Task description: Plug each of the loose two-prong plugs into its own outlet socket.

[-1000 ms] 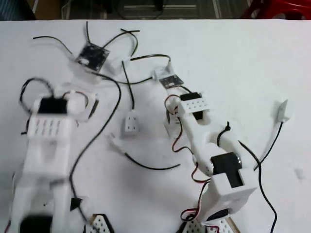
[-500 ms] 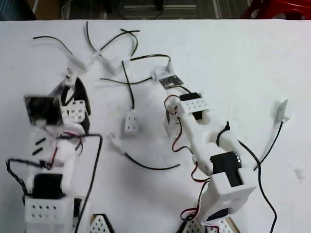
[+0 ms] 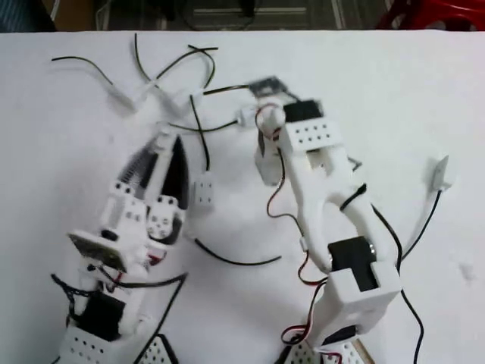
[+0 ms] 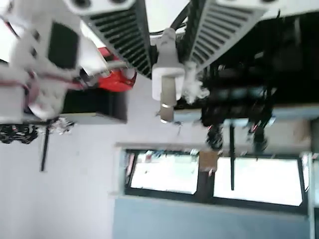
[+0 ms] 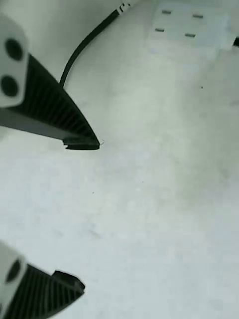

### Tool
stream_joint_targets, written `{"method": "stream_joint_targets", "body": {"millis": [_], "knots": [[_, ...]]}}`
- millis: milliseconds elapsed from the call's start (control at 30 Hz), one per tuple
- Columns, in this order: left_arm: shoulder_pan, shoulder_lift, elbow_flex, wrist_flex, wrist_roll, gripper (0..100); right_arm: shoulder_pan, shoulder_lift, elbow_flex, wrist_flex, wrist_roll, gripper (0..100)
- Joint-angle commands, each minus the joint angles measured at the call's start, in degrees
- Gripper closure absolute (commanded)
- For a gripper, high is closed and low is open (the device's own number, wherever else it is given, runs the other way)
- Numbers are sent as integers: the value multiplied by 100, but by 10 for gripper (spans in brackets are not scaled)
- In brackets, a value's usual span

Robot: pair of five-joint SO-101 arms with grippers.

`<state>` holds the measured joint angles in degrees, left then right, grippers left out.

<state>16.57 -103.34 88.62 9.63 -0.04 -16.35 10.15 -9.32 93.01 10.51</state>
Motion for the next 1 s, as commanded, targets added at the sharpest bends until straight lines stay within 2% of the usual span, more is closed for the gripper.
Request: {"method": "stream_joint_targets", "body": {"millis": [0,133,300,367,533,633,733,833,967], "knots": [[374,-119,149,-290,-290,977,22,-101,-1451,576,-9,618],[382,-119,211,-290,-290,977,-84,-426,-2224,549,-9,618],[505,-119,211,-290,-290,977,-787,-1077,-3130,549,0,641],[655,-119,211,-290,-290,977,-1156,-1385,-3376,549,0,711],[1059,-119,211,-290,-299,977,-1965,-2070,-3692,549,35,983],[1068,-119,229,-290,-299,977,-2360,-2492,-3657,549,44,947],[1051,-119,273,-290,-299,977,-2730,-2914,-3358,549,44,985],[1051,-119,273,-290,-299,977,-2958,-3336,-2637,549,62,980],[1051,-119,264,-290,-299,977,-2993,-3952,-1591,541,615,981]]}}
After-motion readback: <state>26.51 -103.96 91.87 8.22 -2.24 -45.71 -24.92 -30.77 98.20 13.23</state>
